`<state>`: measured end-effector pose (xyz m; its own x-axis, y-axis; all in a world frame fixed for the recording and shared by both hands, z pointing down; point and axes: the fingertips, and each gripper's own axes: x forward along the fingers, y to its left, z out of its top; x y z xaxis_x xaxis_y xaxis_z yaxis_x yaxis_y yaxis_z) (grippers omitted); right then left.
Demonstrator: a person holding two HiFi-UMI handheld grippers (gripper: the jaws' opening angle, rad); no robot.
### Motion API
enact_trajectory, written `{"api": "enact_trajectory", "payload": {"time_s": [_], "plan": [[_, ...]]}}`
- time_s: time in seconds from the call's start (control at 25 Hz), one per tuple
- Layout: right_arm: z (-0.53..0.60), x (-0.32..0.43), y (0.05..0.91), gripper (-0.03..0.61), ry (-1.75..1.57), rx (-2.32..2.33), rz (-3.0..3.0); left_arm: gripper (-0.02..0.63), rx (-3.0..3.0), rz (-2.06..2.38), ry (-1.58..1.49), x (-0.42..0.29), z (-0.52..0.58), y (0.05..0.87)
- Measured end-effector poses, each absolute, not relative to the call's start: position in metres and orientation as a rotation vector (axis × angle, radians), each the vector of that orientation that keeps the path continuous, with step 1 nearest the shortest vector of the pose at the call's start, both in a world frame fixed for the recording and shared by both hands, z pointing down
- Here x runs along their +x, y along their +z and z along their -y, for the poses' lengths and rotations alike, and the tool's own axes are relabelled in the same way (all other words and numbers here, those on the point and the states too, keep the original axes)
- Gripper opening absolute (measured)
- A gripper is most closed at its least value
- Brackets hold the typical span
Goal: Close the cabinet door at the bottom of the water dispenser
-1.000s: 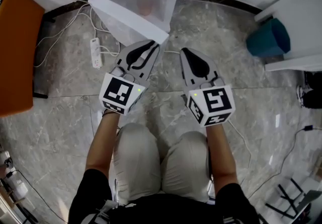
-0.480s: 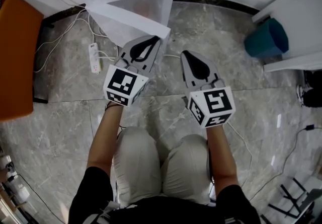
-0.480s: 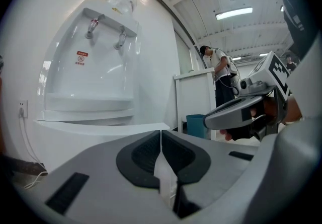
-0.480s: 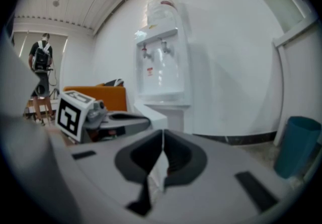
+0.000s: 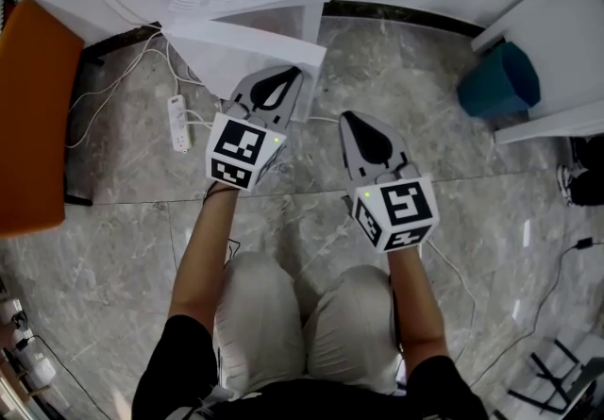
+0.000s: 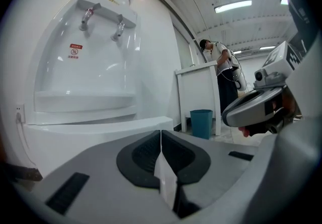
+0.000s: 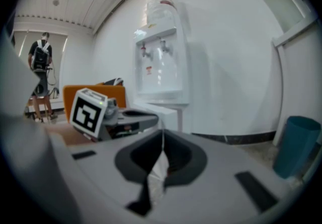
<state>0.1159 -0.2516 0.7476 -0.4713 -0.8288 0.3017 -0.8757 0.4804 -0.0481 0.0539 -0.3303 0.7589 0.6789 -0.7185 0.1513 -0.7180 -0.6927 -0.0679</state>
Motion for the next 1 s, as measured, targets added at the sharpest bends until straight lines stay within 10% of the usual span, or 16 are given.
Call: {"api": "enact_trajectory", "payload": {"time_s": [1.0], "plan": [[0.257,0.142,0.763,0.035,0.296,1.507,2.417,0.017,-2.878,-1.278,-0.341,0.056,0.41,0.775]]}}
